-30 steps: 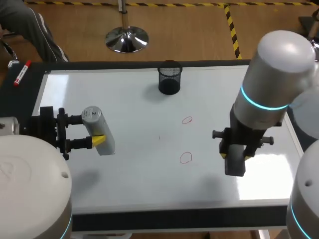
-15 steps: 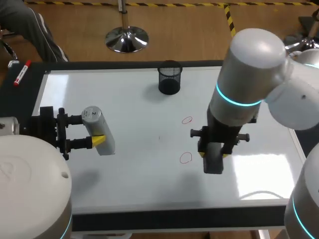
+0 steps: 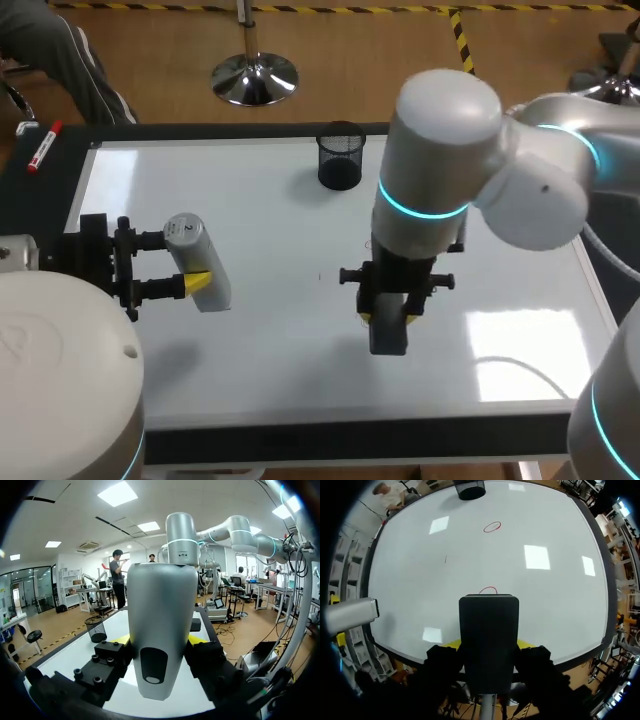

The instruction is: Pick up the inspection probe, press it on each red-marked spot on the whiteboard one by one, put down the probe, pick up the eraser, and wipe off all the red marks.

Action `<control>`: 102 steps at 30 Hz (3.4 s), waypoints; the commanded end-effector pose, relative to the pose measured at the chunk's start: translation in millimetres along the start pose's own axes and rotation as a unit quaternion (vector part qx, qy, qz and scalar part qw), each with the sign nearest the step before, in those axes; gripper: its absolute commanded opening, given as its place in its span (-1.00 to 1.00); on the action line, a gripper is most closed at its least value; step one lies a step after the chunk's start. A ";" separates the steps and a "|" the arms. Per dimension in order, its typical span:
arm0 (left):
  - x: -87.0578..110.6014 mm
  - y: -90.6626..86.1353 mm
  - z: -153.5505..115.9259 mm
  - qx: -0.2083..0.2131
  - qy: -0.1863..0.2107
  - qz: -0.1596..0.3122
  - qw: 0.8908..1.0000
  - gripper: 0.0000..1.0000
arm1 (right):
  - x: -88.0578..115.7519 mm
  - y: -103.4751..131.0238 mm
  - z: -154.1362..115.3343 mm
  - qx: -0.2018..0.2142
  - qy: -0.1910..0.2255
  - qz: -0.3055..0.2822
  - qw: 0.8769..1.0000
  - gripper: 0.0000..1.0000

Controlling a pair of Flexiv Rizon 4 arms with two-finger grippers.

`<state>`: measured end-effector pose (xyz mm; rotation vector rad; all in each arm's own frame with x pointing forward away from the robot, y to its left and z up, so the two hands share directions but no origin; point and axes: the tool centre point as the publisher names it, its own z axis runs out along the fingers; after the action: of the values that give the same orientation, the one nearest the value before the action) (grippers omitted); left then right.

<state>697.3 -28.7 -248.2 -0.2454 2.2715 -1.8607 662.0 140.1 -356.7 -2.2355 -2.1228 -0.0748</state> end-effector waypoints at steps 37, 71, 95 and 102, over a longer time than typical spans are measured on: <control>0.6 0.0 -0.4 0.002 -0.001 0.001 1.000 -1.00 | 81.5 16.0 54.9 0.045 0.059 -0.012 0.997 -1.00; 0.6 0.0 -0.4 0.002 -0.001 0.001 1.000 -1.00 | 43.2 16.5 77.2 0.033 0.048 -0.016 0.998 -1.00; 0.6 0.0 -0.4 0.002 -0.001 0.001 1.000 -1.00 | -28.5 43.9 79.7 0.045 -0.015 0.034 0.998 -1.00; 0.6 0.0 -0.4 0.002 -0.001 0.001 1.000 -1.00 | -46.7 51.3 65.1 0.035 -0.032 0.048 0.998 -1.00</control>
<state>697.3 -28.7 -248.2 -0.2454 2.2714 -1.8607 711.0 106.2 -425.5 -2.3260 -2.0125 0.0889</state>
